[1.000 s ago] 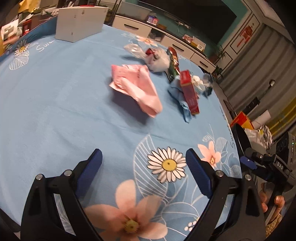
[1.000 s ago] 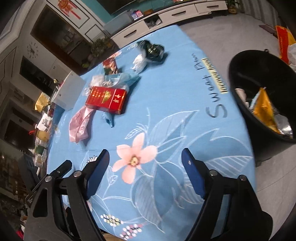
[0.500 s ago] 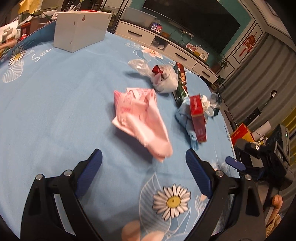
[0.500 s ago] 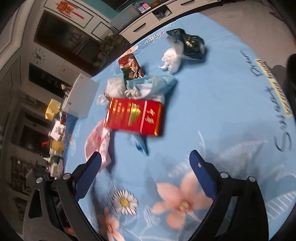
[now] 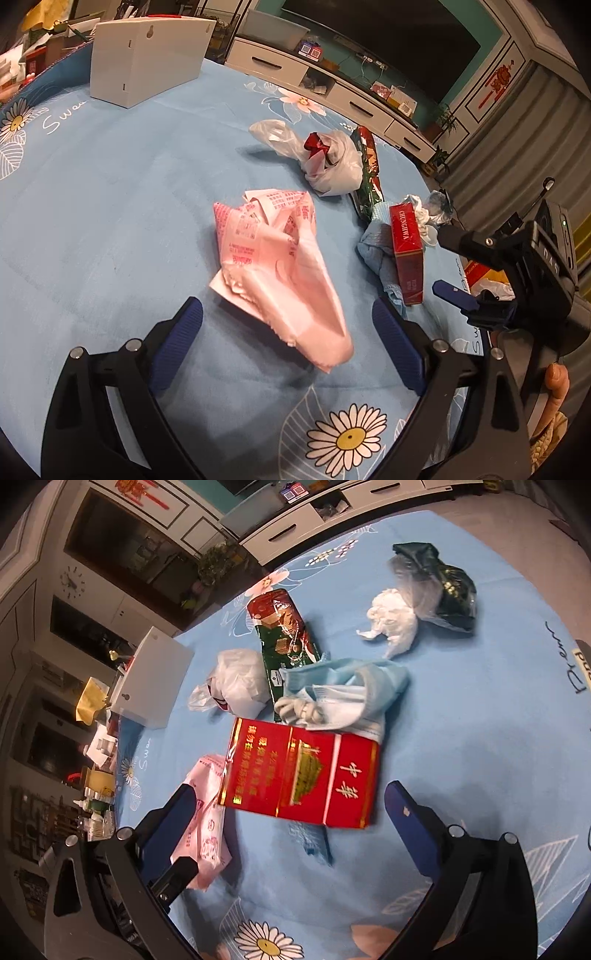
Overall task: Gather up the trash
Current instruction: 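Grasp the pink plastic bag with the left tool while the right tool grasps the red cigarette box, then carry the pink bag and red box in both tools over the black bucket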
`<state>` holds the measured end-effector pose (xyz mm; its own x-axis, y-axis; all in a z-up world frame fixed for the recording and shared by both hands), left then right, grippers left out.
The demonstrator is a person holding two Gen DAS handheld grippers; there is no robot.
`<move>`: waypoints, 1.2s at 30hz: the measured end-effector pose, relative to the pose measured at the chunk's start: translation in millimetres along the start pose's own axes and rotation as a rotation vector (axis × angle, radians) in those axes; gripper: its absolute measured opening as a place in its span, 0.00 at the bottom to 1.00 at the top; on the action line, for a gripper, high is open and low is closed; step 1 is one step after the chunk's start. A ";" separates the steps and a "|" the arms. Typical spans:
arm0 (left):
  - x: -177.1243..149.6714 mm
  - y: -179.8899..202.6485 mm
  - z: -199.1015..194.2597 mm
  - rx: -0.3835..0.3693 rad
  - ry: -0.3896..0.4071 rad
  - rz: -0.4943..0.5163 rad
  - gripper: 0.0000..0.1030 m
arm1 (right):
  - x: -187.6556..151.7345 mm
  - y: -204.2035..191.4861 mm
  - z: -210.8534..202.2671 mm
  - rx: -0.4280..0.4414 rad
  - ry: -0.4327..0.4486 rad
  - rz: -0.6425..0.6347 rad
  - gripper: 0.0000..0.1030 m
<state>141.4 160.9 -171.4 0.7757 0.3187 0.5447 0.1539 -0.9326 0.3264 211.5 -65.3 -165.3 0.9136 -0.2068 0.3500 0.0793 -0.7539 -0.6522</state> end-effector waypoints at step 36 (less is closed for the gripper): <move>1.0 4.2 1.5 -0.033 0.015 0.006 0.19 | -19.4 1.3 -15.8 0.056 0.006 -0.024 0.87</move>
Point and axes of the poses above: each gripper's, at about its wrist camera, not at the fingertips, and z roughly the way its jaws point, y to its right, x to its top, the point moved 3 cm from there along z, roughly the way its jaws point, and after that the axes turned 5 degrees about x, right-handed, at the moved point
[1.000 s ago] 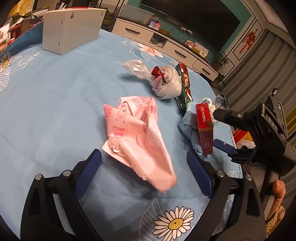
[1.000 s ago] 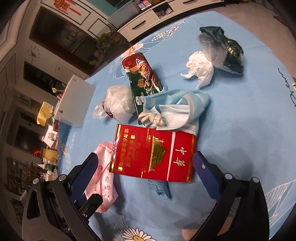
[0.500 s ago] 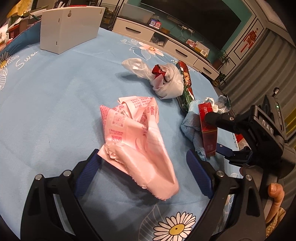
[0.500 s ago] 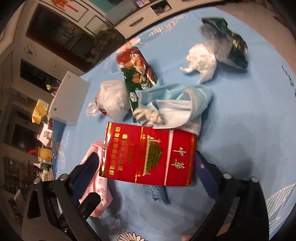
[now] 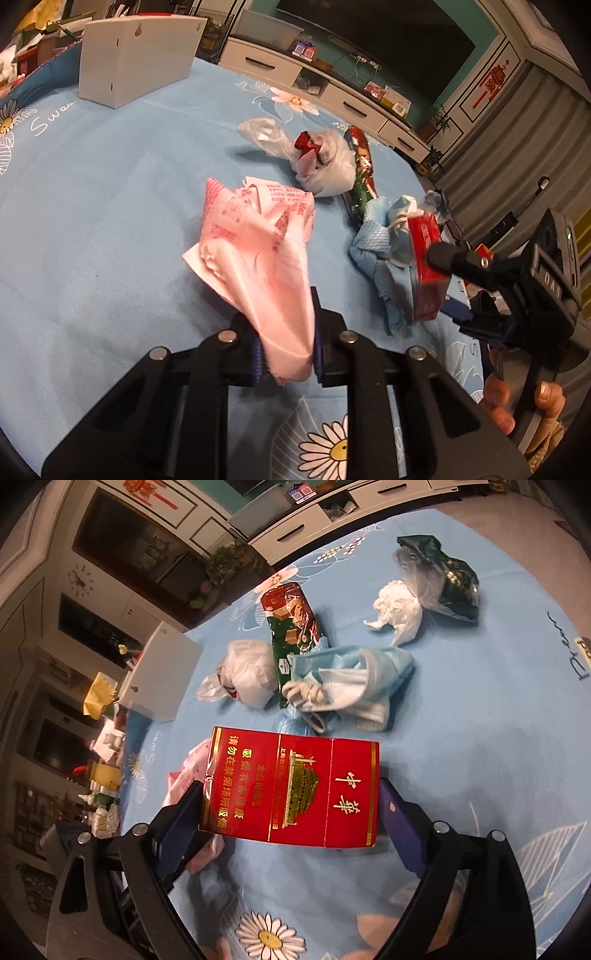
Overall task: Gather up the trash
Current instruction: 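Carry the pink bag and red box in both tools over the black bucket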
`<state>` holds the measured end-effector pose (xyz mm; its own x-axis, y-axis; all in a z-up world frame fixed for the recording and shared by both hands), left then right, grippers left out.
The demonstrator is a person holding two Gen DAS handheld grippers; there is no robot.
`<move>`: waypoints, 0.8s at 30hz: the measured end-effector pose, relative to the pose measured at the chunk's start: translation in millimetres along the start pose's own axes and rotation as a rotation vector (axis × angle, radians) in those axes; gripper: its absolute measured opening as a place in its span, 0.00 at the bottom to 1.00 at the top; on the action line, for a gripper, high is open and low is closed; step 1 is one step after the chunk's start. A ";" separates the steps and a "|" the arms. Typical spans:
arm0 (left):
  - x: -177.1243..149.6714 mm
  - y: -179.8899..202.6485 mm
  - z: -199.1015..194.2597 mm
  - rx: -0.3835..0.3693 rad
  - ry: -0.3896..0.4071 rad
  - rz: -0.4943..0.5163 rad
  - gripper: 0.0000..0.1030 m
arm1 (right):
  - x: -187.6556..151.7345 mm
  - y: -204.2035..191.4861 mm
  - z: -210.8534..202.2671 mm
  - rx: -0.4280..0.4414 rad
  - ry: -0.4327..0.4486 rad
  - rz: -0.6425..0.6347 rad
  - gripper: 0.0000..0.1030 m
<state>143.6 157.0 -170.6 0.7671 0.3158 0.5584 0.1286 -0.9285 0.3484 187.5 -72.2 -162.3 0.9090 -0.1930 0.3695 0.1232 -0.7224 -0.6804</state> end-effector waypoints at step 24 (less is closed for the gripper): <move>-36.4 52.3 -42.4 0.025 0.015 0.153 0.17 | -53.5 23.8 -80.2 -0.091 0.056 -0.060 0.87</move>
Point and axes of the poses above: each gripper's, at about its wrist camera, not at the fingertips, and z roughly the way its jaws point, y to its right, x to its top, the point moved 3 cm from there along z, roughly the way its jaws point, and after that the axes turned 5 degrees about x, right-handed, at the moved point
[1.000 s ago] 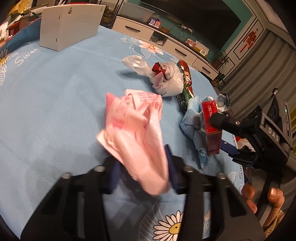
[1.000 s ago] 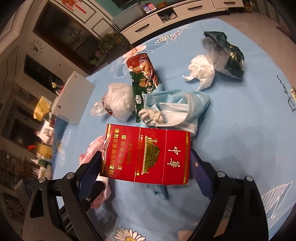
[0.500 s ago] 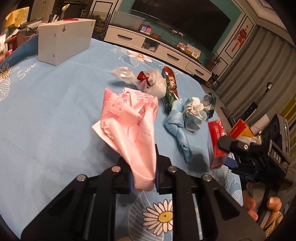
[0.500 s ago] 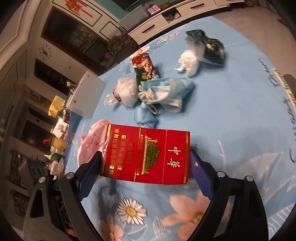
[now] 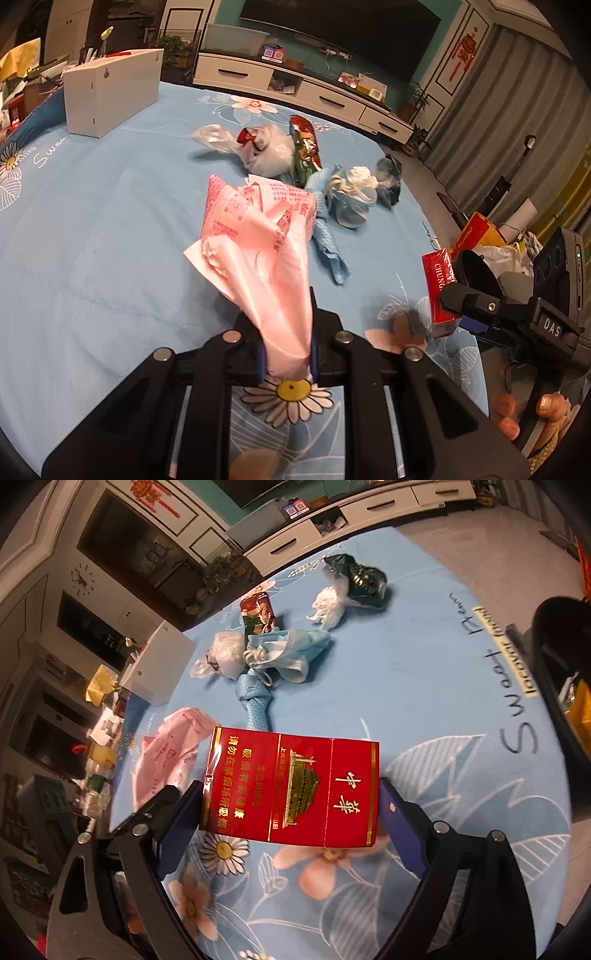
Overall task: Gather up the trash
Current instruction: 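Carry the pink bag and red box in both tools over the black bucket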
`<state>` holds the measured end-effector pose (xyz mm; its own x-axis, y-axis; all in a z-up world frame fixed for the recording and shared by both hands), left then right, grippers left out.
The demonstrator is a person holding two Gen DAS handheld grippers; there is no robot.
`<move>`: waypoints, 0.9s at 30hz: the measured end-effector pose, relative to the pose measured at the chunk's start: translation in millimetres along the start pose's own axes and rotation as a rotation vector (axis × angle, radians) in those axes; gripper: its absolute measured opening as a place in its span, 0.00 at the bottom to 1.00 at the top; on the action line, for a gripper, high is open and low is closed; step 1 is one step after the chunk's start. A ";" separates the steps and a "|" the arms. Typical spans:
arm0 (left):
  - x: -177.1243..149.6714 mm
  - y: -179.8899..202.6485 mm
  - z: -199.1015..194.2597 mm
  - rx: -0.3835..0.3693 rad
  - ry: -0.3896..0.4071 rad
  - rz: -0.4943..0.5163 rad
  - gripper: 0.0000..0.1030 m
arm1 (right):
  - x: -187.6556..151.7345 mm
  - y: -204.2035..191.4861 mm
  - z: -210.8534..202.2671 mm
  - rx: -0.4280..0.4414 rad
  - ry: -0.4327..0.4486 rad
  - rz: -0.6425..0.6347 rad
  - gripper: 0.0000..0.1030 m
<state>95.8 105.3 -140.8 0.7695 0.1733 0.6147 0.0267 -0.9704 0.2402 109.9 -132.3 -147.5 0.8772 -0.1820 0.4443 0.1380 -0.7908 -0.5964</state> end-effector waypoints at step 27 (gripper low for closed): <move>-5.1 42.6 -38.1 0.021 0.043 0.132 0.17 | -18.0 0.8 -58.9 -0.098 0.113 -0.105 0.87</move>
Point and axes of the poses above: each gripper's, at about its wrist camera, not at the fingertips, and z roughly the way its jaws point, y to its right, x to its top, the point moved 3 cm from there along z, roughly the way its jaws point, and after that the axes turned 5 degrees about x, right-handed, at the moved point
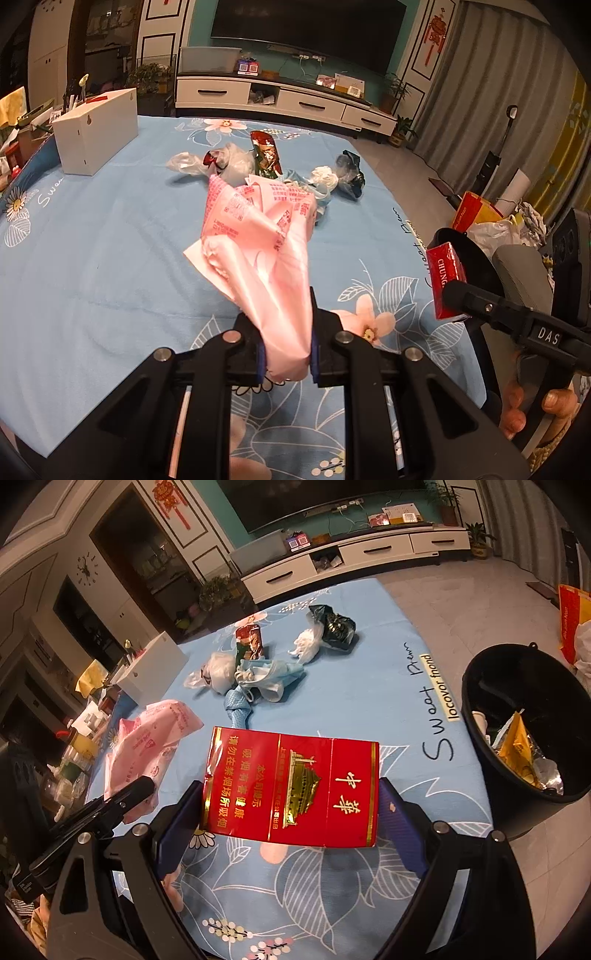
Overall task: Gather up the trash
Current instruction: 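Carry the pink bag and red box in both tools over the black bucket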
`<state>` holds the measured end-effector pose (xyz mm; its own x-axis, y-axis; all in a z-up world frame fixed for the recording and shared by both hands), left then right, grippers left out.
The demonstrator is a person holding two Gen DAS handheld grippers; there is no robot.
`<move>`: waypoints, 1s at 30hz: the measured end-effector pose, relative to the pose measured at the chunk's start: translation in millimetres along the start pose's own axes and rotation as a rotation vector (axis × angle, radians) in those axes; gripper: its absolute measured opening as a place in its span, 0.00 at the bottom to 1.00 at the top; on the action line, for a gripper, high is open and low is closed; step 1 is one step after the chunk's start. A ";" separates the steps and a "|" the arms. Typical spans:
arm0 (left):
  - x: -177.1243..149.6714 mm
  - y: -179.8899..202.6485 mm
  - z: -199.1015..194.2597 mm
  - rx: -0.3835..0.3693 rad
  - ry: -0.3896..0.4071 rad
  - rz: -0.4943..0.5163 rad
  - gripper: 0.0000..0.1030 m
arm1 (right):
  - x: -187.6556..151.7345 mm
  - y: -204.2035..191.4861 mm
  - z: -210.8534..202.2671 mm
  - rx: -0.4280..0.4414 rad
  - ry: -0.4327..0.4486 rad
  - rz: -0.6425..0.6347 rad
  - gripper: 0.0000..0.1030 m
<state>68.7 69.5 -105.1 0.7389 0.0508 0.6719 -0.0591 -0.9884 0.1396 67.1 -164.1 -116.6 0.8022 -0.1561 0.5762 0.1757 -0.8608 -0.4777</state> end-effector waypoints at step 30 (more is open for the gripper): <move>7.7 57.6 13.6 -0.008 -0.008 0.150 0.18 | 0.1 50.4 -29.4 -0.005 0.077 0.088 0.87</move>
<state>80.1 11.0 -101.7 0.7267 -0.0983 0.6799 -0.1743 -0.9837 0.0441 59.3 -221.7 -121.2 0.7681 -0.2676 0.5818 0.1038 -0.8445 -0.5254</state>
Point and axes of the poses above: each gripper's, at about its wrist camera, not at the fingertips, and z roughly the way its jaws point, y to its right, x to its top, the point moved 3 cm from there along z, roughly the way its jaws point, and after that the axes turned 5 degrees about x, right-handed, at the moved point
